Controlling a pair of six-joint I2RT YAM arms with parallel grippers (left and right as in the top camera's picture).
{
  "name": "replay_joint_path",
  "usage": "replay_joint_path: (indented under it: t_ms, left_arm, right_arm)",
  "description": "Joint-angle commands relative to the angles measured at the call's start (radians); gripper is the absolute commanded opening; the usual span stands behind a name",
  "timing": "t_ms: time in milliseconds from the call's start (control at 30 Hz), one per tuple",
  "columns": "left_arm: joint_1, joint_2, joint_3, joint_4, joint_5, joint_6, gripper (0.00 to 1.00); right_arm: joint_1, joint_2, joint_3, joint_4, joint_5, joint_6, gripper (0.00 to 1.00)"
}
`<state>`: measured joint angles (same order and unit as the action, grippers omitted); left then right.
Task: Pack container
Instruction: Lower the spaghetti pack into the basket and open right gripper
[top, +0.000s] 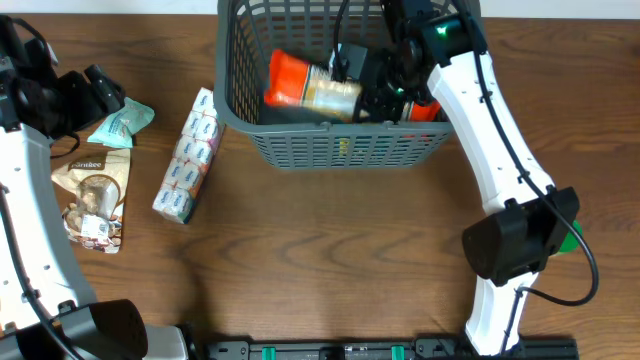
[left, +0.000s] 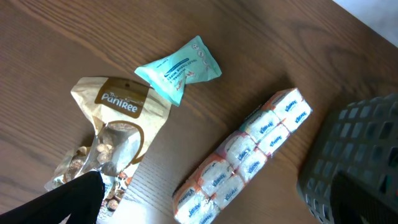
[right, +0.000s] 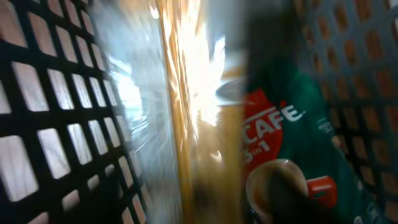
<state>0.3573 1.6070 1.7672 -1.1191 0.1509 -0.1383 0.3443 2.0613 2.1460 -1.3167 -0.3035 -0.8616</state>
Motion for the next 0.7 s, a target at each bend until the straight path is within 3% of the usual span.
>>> replay_joint_path:
  t_ms: [0, 100, 200, 267, 300, 333, 667]
  left_arm:
    - [0.002, 0.001, 0.002, -0.001, 0.002, -0.009, 0.99]
    - [0.002, 0.001, 0.002, -0.001, 0.002, -0.009, 0.99]
    - [0.002, 0.001, 0.002, -0.001, 0.002, -0.009, 0.99]
    - [0.002, 0.001, 0.002, -0.001, 0.002, -0.009, 0.99]
    - [0.002, 0.001, 0.002, -0.001, 0.002, -0.009, 0.99]
    - [0.002, 0.001, 0.002, -0.001, 0.002, -0.009, 0.99]
    - [0.002, 0.001, 0.002, -0.001, 0.002, -0.009, 0.99]
  right_arm:
    - [0.000, -0.026, 0.025, -0.001, -0.045, 0.004, 0.76]
    - [-0.001, -0.027, 0.025, 0.012, -0.044, 0.032, 0.78]
    - [-0.011, -0.034, 0.034, 0.071, -0.012, 0.153, 0.80]
    - [-0.021, -0.047, 0.052, 0.119, 0.060, 0.283, 0.88]
    - [-0.028, -0.055, 0.068, 0.141, 0.111, 0.361, 0.98]
    - [-0.034, -0.061, 0.084, 0.154, 0.150, 0.422, 0.99]
    - [-0.183, -0.202, 0.285, 0.103, 0.517, 0.933, 0.99]
